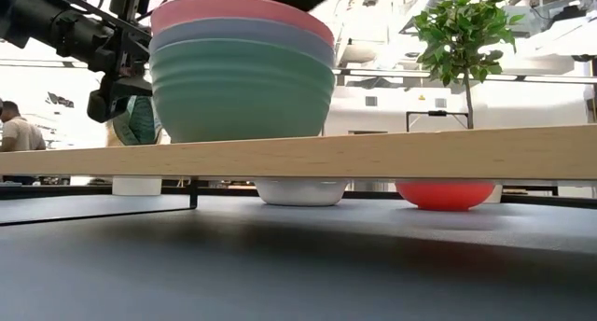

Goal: Place and stack bowls onto a shelf
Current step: Stack the pink bowl on top of the blue bowl on the shelf, then stack the orange bowl on top of the pink bowl on the shelf

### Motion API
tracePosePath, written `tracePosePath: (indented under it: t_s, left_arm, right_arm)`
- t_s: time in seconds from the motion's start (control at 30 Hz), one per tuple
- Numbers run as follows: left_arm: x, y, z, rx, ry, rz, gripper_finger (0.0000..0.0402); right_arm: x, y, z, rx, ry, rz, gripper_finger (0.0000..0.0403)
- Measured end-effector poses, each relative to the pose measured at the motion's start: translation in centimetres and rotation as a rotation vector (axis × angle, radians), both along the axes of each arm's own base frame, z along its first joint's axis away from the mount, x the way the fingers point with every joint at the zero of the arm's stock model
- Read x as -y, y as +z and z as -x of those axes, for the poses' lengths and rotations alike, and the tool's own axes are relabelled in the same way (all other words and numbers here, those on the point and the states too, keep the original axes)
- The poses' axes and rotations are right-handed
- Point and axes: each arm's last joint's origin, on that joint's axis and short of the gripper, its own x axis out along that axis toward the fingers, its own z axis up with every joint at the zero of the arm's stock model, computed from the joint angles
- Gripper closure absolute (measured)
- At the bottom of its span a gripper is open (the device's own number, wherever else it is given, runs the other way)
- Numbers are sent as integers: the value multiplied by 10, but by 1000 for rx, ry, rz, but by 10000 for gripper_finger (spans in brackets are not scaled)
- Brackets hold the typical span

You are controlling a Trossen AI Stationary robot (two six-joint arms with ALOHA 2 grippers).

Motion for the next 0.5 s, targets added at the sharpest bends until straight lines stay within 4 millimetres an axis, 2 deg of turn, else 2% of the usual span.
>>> tracePosePath:
  t_s: [0.17, 0.27, 0.4, 0.5]
  left_arm:
    - [0, 0, 0, -1, 2, 8, 255]
    - [0, 0, 0, -3, 3, 10, 255]
    - [0, 0, 0, -4, 2, 7, 255]
    - [0, -1, 0, -5, 2, 7, 255]
  right_arm:
    - [-5, -3, -2, 15, 18, 32, 383]
    - [-3, 6, 3, 43, 8, 91, 375]
    - [8, 37, 11, 108, -52, 106, 349]
    - [29, 65, 20, 136, -162, 41, 343]
